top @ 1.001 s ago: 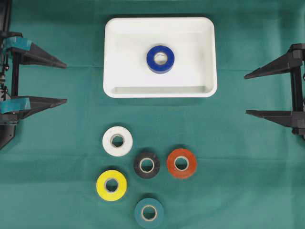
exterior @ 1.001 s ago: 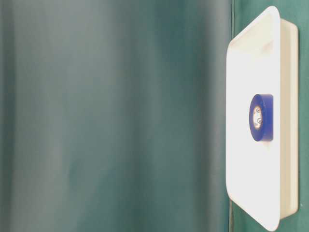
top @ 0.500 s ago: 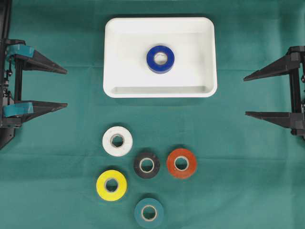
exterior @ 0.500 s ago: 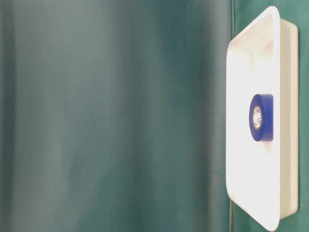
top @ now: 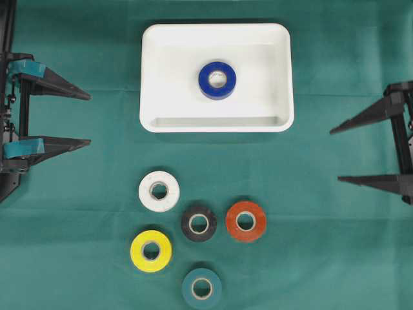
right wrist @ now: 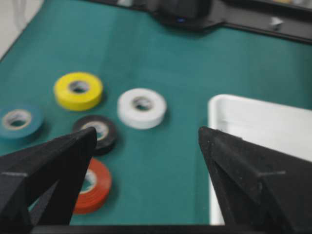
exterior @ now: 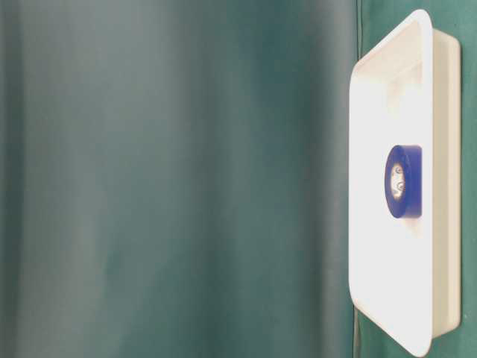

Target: Pick up the tape from a random location and place it into the white case.

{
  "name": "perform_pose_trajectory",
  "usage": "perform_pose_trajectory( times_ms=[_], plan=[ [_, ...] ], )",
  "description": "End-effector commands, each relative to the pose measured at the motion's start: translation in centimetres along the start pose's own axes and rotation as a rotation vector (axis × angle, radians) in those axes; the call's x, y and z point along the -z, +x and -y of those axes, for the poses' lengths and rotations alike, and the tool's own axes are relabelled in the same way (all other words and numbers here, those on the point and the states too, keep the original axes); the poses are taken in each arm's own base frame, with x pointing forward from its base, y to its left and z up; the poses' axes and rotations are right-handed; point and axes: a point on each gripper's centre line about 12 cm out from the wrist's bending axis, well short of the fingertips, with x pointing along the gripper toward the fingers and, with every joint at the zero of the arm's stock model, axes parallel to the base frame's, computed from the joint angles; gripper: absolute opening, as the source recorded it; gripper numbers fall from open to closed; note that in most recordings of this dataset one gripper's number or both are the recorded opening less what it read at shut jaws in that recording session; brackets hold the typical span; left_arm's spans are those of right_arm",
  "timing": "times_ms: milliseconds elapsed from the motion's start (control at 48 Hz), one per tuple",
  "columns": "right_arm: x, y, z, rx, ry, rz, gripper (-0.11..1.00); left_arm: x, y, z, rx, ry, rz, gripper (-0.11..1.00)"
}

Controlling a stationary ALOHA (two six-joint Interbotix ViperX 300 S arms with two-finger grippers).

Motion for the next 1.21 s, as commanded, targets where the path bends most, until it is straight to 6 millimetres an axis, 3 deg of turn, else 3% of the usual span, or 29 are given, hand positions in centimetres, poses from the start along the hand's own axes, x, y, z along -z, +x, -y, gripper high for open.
perform_pose_trajectory(
  times_ms=[0,417,1188],
  plan=[
    [-0.6,0.1,-0.4,-0.018,0.001,0.01,0.91,-0.6,0.0,0.0,0.001,-0.002,0.018,0.94],
    [-0.9,1.1,-0.5,-0.02,-0.001,-0.002,0.91,-0.6,0.0,0.0,0.001,-0.002,0.018,0.94],
    [-3.0,11.6,-1.8,-0.05,-0.013,-0.07,0.91,-0.5,0.0,0.0,0.002,-0.005,0.015,0.94]
  ],
)
